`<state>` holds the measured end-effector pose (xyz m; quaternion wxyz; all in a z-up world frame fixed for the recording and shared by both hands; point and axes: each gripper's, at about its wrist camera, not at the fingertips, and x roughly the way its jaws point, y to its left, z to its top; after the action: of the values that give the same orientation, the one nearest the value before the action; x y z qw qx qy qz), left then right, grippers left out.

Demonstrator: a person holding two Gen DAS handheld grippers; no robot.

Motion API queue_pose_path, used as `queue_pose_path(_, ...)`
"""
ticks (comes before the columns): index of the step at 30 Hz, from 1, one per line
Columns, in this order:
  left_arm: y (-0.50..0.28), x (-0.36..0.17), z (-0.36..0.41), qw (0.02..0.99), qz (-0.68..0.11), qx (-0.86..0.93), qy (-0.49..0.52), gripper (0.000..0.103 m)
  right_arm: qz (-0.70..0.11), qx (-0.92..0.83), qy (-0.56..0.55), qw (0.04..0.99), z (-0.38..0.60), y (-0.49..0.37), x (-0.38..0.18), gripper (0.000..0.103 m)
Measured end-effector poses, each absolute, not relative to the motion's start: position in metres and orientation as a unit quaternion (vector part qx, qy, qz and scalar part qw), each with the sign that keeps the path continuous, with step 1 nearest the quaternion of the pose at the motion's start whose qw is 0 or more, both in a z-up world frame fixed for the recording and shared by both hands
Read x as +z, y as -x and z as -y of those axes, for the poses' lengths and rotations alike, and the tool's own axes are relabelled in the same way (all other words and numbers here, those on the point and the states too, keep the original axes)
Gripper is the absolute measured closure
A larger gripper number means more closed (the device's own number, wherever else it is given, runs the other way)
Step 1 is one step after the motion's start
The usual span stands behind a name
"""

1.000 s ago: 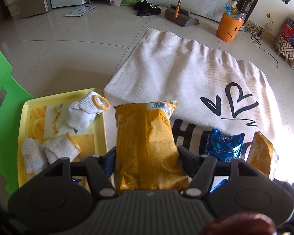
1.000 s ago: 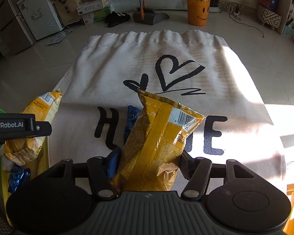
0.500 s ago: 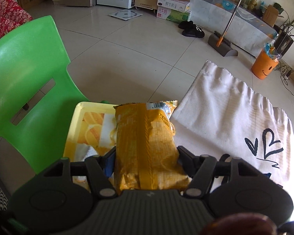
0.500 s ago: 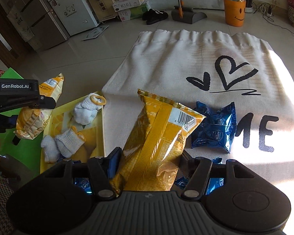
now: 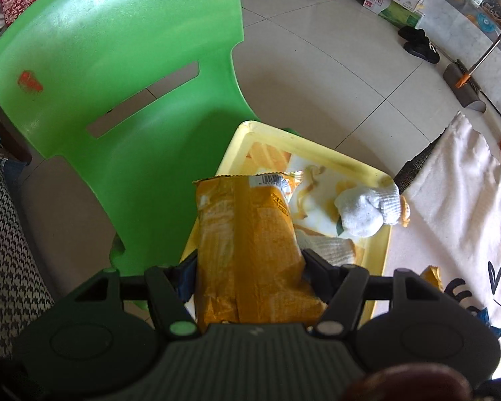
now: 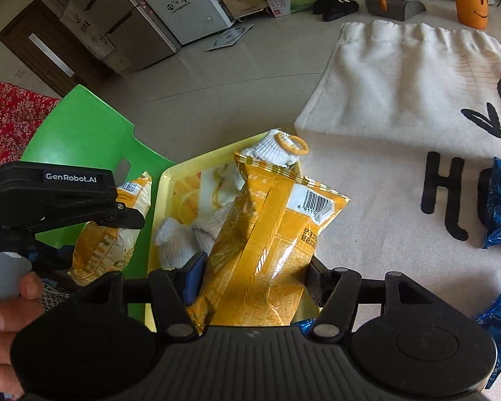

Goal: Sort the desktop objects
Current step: 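Open the left gripper over the tray while the right gripper releases its yellow bag there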

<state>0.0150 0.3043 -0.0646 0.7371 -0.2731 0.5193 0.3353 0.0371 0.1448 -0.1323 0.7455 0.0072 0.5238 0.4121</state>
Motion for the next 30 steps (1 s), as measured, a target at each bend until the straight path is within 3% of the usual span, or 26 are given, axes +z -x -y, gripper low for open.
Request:
queue_pose_path(14, -0.010, -0.075, -0.307, 0.712, -0.531, 0.350, 0.299, 0.039, -0.529, 0.415, -0.014, 0.740, -0.175, -0.042, -0.156, 0.041)
queue_pose_path(18, -0.010, -0.076, -0.306, 0.709, -0.533, 0.354, 0.297, 0.027, -0.532, 0.410, -0.013, 0.741, -0.174, -0.045, -0.155, 0.023)
queue_pose_path(30, -0.016, -0.066, -0.294, 0.735, -0.522, 0.327, 0.283, 0.024, -0.513, 0.413, 0.006, 0.752, -0.160, -0.049, -0.140, 0.022)
